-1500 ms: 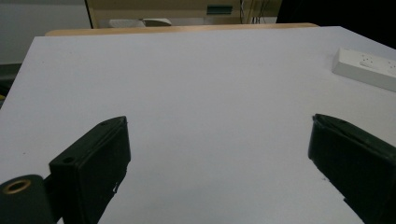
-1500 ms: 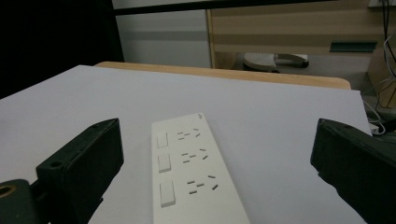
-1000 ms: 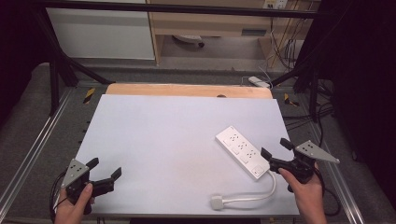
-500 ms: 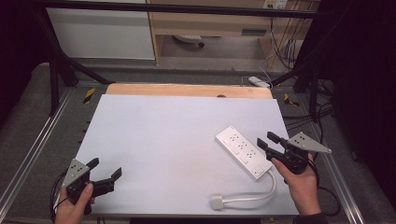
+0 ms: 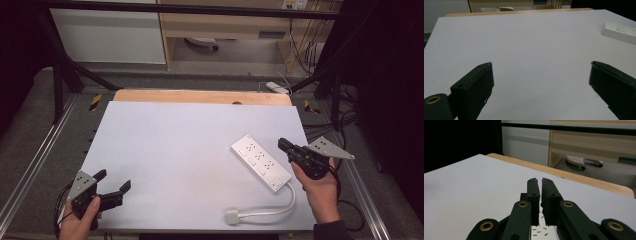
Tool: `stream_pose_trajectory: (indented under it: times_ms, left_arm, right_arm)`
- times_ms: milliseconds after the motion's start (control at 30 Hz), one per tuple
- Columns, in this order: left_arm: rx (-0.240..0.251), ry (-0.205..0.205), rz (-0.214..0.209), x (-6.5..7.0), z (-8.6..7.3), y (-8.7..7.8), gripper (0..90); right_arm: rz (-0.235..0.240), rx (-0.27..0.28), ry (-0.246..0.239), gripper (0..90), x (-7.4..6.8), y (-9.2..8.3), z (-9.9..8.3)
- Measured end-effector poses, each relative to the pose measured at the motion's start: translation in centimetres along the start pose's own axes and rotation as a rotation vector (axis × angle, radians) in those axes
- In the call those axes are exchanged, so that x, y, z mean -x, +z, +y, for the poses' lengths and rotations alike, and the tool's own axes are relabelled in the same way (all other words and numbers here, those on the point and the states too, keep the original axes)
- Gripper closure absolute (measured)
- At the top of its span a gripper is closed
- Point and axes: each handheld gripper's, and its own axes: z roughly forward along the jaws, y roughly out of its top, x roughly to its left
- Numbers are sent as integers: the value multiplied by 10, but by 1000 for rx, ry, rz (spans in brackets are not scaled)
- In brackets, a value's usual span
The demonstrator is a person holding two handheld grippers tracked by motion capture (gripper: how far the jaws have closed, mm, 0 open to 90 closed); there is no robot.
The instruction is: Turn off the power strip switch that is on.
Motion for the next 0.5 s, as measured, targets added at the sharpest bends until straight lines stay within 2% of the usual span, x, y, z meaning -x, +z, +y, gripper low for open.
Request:
stream_pose_trajectory:
  times_ms: [200, 500]
  left_arm:
    - [-1, 2, -1, 0, 0, 0, 58]
    - [2, 1, -1, 0, 0, 0, 58]
  right_arm:
    - [-1, -7, -9, 900, -1, 3, 2]
    - [13, -25, -10, 900, -2, 9, 7]
